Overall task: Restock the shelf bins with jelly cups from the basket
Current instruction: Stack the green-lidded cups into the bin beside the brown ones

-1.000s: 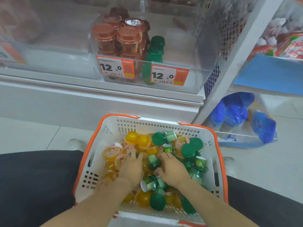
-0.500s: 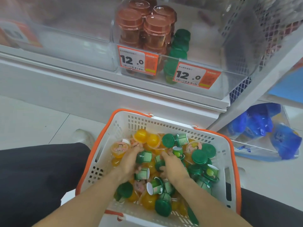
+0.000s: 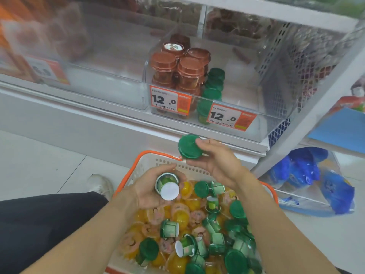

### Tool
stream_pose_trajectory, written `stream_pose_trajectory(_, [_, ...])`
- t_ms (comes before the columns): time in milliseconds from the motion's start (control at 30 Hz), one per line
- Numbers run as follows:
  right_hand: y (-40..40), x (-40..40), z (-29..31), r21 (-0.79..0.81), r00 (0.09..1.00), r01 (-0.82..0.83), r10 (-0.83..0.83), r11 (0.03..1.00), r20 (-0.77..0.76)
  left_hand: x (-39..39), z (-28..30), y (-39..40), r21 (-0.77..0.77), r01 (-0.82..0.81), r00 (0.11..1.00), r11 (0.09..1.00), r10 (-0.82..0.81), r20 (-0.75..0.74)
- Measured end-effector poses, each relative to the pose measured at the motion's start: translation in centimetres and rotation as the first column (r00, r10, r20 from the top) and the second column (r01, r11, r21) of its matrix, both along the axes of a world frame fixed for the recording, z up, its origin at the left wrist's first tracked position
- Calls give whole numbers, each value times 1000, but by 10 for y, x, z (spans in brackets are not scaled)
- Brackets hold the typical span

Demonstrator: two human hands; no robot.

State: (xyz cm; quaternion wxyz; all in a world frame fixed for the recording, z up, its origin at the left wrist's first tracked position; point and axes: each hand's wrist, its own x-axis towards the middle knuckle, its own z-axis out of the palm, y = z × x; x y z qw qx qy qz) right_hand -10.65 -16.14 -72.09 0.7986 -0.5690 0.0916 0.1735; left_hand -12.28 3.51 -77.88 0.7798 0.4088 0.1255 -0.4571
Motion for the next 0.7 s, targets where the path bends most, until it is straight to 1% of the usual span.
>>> stream_pose_trajectory(33, [2, 0, 18, 83, 999, -42, 42, 996, 1, 3, 19, 0, 9, 73, 994, 997, -74, 77])
stream_pose_trajectory(67, [5, -1, 32, 116, 998, -67, 66, 991, 16, 6, 37, 1, -4, 133, 981, 991, -131, 142])
stream_pose_trajectory(100, [7, -3, 43, 114, 997, -74, 71, 991, 32, 7, 54, 1, -37, 177, 968, 984, -167, 187])
stream_pose_trajectory(167, [12, -6, 58, 11, 996, -38, 37, 999, 77, 7, 83, 0, -117, 223, 956, 968, -193, 222])
stream_pose_trajectory(200, [13, -7, 63, -59, 995, -6, 12, 998, 102, 7, 94, -1, -145, 226, 957, 963, -192, 216])
stream_pose_trajectory(233, [14, -9, 68, -99, 993, 20, -8, 995, 115, 7, 104, -2, -147, 215, 963, 966, -184, 199])
stream_pose_trajectory(300, [17, -13, 79, -113, 990, 52, -36, 992, 140, 9, 118, -4, -79, 180, 966, 980, -162, 201])
stream_pose_trajectory(400, [19, -17, 93, -96, 979, 78, -57, 992, 198, 8, 138, -8, 17, 152, 940, 988, -150, 308])
stream_pose_trajectory(467, [20, -18, 98, -106, 969, 115, -87, 988, 231, 7, 149, -10, 67, 76, 945, 995, -93, 313])
stream_pose_trajectory(500, [22, -18, 100, -130, 963, 137, -101, 982, 251, 6, 153, -10, 95, 45, 944, 994, -73, 323])
stream_pose_trajectory(600, [22, -12, 100, -268, 946, 186, -98, 945, 308, 7, 164, -9, 149, -7, 922, 989, -51, 383])
stream_pose_trajectory(700, [13, -10, 111, -319, 913, 168, -25, 933, 407, 13, 171, -8, 166, -30, 900, 986, -45, 433])
